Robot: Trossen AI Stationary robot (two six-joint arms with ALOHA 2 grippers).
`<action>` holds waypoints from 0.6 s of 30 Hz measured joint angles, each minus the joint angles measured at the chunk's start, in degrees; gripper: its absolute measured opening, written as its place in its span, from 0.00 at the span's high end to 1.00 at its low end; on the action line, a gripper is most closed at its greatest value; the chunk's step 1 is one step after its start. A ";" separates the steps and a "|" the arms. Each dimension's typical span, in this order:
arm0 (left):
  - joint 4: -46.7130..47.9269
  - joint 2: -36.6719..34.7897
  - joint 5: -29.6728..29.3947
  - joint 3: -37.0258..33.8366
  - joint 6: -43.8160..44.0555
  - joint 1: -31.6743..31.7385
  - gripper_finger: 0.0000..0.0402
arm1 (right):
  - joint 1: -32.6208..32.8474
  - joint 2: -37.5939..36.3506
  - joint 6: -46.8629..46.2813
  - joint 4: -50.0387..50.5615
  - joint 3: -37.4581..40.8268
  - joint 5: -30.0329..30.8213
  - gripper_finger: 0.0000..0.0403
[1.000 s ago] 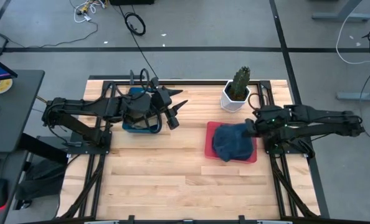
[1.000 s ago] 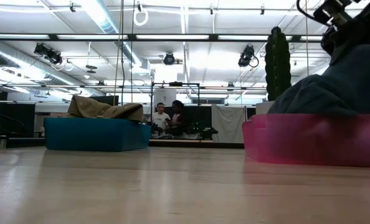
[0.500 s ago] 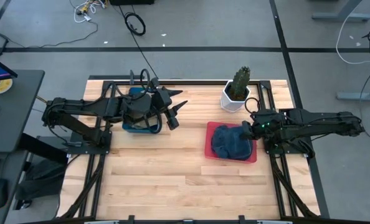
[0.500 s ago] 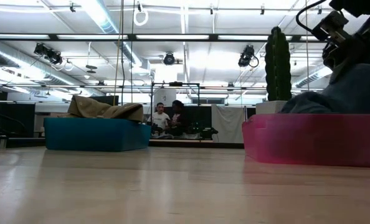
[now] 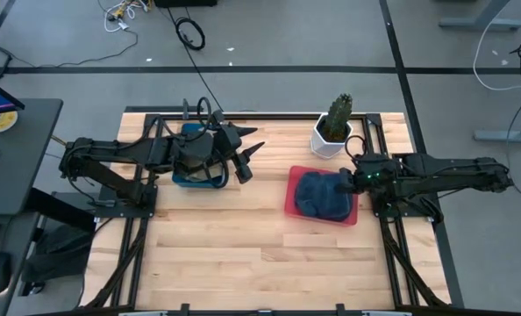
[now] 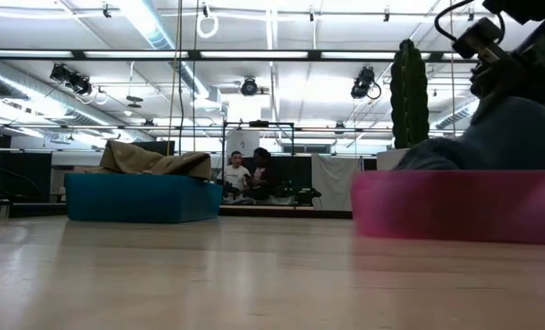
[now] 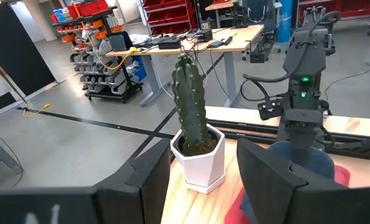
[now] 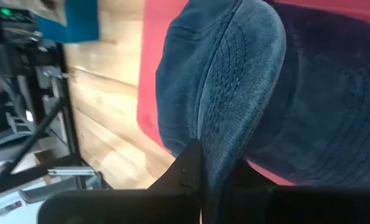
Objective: Pick & Place hat
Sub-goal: Put the blue cap into the red bin
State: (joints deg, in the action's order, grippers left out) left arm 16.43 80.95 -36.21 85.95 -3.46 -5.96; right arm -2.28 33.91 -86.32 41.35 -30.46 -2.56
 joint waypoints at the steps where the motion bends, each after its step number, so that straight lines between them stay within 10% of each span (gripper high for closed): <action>1: 0.00 0.02 0.00 0.00 0.00 0.00 0.53 | 0.00 0.02 -0.03 -1.04 0.00 0.59 0.98; 18: 0.00 0.15 0.00 -0.01 1.34 -0.07 0.53 | -0.03 0.00 -3.78 -5.27 0.00 3.41 0.98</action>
State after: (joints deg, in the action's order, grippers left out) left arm 16.43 81.10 -36.21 85.94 -2.12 -6.02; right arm -2.31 33.91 -90.11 36.09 -30.46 0.85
